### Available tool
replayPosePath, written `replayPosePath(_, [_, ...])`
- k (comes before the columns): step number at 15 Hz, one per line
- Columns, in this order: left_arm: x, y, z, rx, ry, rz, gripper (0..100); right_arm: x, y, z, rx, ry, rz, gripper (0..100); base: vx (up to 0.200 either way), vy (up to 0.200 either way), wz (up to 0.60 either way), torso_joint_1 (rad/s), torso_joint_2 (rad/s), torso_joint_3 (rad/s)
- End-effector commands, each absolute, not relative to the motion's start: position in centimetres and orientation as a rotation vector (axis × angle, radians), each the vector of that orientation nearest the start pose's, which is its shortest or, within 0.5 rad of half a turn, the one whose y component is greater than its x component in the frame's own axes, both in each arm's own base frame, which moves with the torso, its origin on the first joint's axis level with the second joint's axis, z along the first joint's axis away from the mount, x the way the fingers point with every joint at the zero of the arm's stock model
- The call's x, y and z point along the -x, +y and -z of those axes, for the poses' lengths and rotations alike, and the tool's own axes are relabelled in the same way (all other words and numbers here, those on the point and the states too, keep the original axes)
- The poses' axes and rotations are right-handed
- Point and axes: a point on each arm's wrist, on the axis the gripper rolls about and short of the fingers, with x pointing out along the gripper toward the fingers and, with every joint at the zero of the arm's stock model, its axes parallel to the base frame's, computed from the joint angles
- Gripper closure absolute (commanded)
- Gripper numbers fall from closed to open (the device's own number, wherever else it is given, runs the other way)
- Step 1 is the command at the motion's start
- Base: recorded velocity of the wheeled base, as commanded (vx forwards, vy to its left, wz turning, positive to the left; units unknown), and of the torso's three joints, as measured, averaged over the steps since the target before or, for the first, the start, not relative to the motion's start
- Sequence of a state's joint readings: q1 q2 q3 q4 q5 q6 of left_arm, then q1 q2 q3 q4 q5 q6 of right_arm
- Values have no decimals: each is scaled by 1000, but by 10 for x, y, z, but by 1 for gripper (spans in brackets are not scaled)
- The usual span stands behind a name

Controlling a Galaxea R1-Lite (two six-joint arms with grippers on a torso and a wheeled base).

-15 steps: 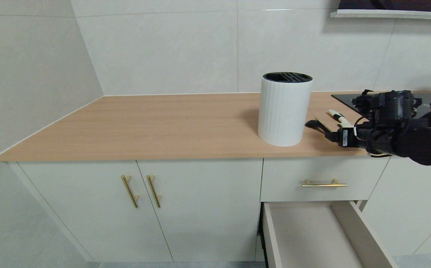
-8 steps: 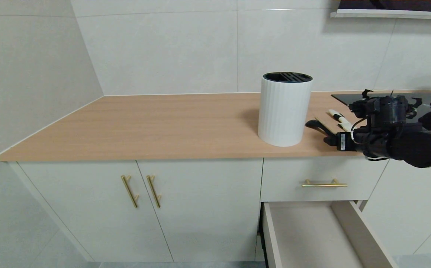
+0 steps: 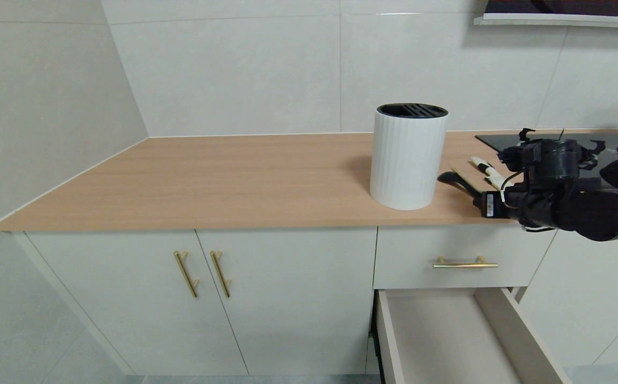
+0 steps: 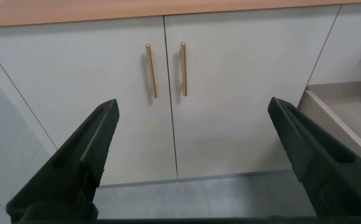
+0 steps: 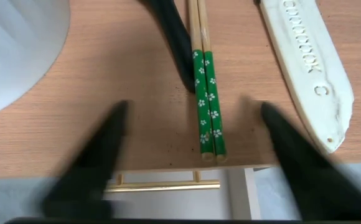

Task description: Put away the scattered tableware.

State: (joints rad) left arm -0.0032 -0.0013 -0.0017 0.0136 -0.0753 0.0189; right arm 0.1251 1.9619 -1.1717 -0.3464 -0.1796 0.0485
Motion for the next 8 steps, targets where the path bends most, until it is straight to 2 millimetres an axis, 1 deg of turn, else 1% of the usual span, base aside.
replayPosePath(1, [23,-2,-74,-19,11,78,0,-381,43,-163,19,437,67,100,0,0,0,0,0,0])
replayPosePath(8, [23,-2,-74,-18,12,78,0,-378,43,-168,16,423,70,100,0,0,0,0,0,0])
